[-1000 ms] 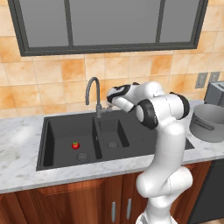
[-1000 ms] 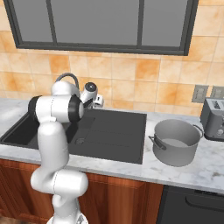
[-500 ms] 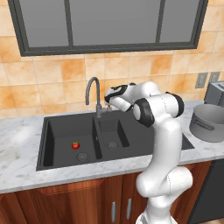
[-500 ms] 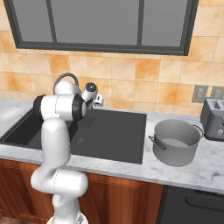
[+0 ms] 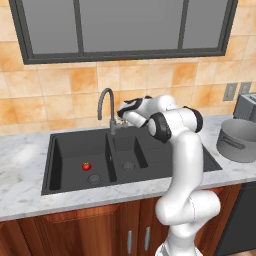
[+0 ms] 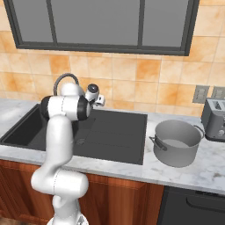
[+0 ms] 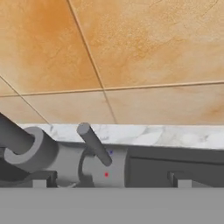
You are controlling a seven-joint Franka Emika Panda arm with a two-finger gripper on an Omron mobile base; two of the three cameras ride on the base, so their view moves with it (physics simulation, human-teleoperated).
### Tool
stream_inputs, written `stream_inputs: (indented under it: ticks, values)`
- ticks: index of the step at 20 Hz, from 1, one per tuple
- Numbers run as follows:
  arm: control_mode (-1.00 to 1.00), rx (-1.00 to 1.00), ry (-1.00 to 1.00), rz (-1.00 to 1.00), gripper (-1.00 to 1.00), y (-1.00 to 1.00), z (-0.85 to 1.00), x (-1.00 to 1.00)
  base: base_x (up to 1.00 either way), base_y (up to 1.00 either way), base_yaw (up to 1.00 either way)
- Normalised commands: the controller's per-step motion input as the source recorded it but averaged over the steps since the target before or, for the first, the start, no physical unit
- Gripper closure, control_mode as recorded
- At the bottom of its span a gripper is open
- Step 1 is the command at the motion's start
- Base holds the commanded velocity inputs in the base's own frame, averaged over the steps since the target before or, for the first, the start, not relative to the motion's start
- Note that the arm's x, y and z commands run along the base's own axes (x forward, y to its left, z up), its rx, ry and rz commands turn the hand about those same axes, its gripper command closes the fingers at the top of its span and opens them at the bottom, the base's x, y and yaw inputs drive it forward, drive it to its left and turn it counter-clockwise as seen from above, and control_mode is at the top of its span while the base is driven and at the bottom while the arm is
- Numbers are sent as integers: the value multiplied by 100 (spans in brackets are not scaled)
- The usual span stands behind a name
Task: Dump the tomato from the pot into the sink. Then turn on the water and wash the tomato. Then turn off the water and put the tomato back in the pot.
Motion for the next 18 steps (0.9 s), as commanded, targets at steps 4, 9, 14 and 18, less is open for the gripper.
stream_inputs:
  ticks: [4, 9, 14, 18]
  values:
    - [-100, 0, 0, 0, -100, 6, -13, 30, 0, 0, 0]
    - [-100, 0, 0, 0, -100, 5, -16, 30, 0, 0, 0]
    - [-100, 0, 0, 0, -100, 3, -15, 24, 0, 0, 0]
    - [-100, 0, 0, 0, -100, 0, -17, 15, 0, 0, 0]
